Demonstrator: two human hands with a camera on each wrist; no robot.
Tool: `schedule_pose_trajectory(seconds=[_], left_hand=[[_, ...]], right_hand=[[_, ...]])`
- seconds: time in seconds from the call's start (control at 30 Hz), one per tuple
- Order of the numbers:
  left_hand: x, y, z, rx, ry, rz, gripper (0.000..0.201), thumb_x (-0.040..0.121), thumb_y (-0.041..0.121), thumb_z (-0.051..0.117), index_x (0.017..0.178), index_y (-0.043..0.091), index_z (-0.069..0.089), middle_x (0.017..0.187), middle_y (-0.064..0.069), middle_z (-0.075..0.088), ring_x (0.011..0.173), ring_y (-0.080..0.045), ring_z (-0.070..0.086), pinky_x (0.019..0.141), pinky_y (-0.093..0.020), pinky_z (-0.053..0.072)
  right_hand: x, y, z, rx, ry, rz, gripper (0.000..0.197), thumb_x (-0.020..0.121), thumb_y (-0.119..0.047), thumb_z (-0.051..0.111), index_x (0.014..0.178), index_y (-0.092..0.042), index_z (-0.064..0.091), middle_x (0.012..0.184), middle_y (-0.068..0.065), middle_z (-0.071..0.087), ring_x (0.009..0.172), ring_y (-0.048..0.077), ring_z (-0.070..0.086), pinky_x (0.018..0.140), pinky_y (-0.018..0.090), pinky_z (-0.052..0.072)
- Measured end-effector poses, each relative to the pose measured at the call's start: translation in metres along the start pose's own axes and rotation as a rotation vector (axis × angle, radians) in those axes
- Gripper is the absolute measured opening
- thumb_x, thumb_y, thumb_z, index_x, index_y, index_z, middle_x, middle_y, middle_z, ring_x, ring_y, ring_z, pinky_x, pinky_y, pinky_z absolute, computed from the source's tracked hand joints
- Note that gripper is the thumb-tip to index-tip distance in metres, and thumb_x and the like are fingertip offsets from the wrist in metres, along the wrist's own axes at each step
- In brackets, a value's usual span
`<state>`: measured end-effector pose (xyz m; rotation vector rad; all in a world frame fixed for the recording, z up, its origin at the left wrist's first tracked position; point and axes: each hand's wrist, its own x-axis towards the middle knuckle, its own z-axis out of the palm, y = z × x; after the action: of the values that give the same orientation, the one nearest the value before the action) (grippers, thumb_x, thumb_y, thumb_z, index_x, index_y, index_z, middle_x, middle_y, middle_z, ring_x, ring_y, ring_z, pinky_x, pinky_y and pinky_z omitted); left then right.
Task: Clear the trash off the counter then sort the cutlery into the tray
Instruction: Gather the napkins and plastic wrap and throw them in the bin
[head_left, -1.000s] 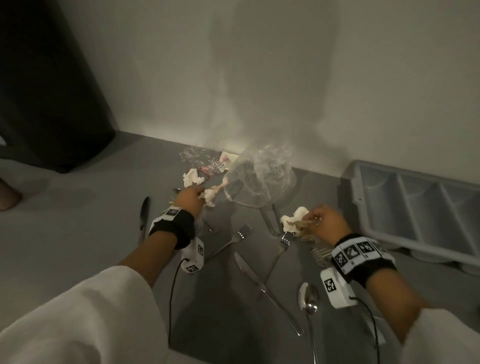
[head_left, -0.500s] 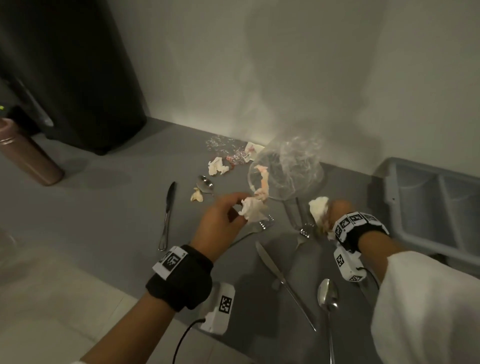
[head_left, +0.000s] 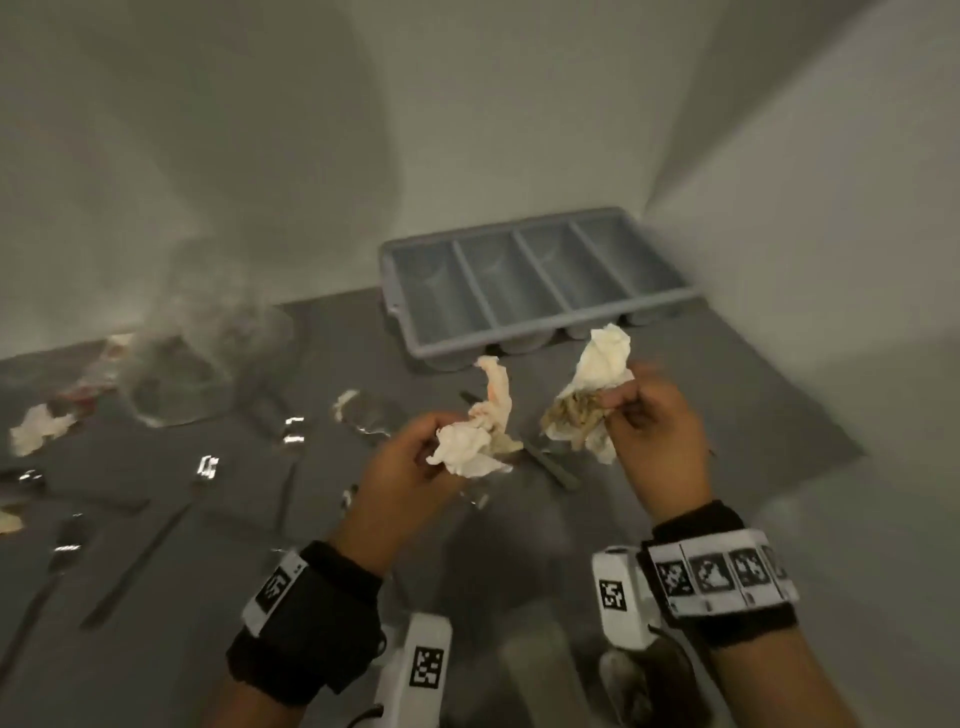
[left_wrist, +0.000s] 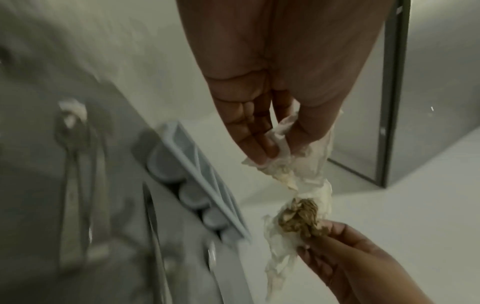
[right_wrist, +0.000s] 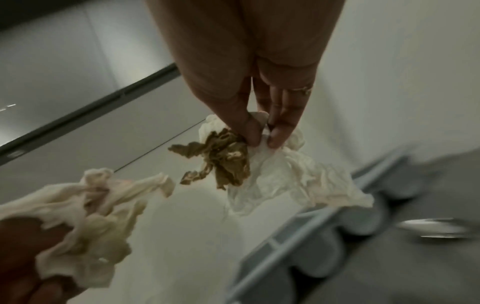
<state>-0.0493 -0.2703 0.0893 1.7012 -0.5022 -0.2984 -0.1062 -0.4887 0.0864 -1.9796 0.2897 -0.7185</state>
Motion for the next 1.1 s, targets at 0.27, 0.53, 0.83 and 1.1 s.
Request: schedule_pose_trajectory(seconds=[0.27, 0.53, 0.83, 1.1], left_hand=[[-0.039, -0.044, 0.225, 0.219, -0.654, -0.095, 0.030, 0.069, 0.030, 0.071, 0.097, 0.021, 0.061, 0.098, 0.001, 0.062, 0.089, -0.009, 0.060, 0.084, -0.025, 0.049], [-0.067, -0.172, 0.400, 0.639, -1.063, -0.245, 0.020, 0.083, 0.006, 0.056, 0.101, -0.002, 0.061, 0.112, -0.023, 0.064, 0.103, -0.035, 0.060, 0.081, -0.033, 0.046], [-0.069, -0.334, 0.492, 0.883, -1.174, -0.398, 0.015, 0.090, 0.011, 0.049, 0.091, 0.004, 0.062, 0.095, -0.014, 0.065, 0.100, -0.032, 0.057, 0.080, -0.032, 0.043], [-0.072, -0.455, 0.506, 0.908, -1.312, -0.417, 0.043, 0.089, 0.019, 0.053, 0.131, 0.012, 0.045, 0.132, -0.017, 0.054, 0.116, -0.034, 0.053, 0.096, -0.034, 0.043]], right_hand=[[-0.214, 0.102, -0.180, -0.337, 0.405, 0.621, 0.040, 0.075, 0.013, 0.059, 0.097, -0.020, 0.064, 0.100, 0.001, 0.059, 0.096, 0.024, 0.060, 0.083, 0.023, 0.042], [-0.347, 0.213, -0.205, -0.372, 0.671, 1.089, 0.039, 0.078, 0.005, 0.059, 0.062, -0.031, 0.054, 0.094, 0.004, 0.061, 0.087, 0.025, 0.061, 0.081, 0.037, 0.050], [-0.401, 0.335, -0.158, -0.320, 0.776, 1.223, 0.035, 0.078, 0.006, 0.058, 0.067, -0.028, 0.055, 0.097, 0.003, 0.061, 0.086, 0.016, 0.058, 0.076, 0.018, 0.045], [-0.433, 0.430, -0.118, -0.294, 0.592, 1.315, 0.029, 0.073, 0.012, 0.054, 0.066, -0.016, 0.063, 0.091, 0.003, 0.060, 0.083, 0.016, 0.055, 0.069, 0.001, 0.038]])
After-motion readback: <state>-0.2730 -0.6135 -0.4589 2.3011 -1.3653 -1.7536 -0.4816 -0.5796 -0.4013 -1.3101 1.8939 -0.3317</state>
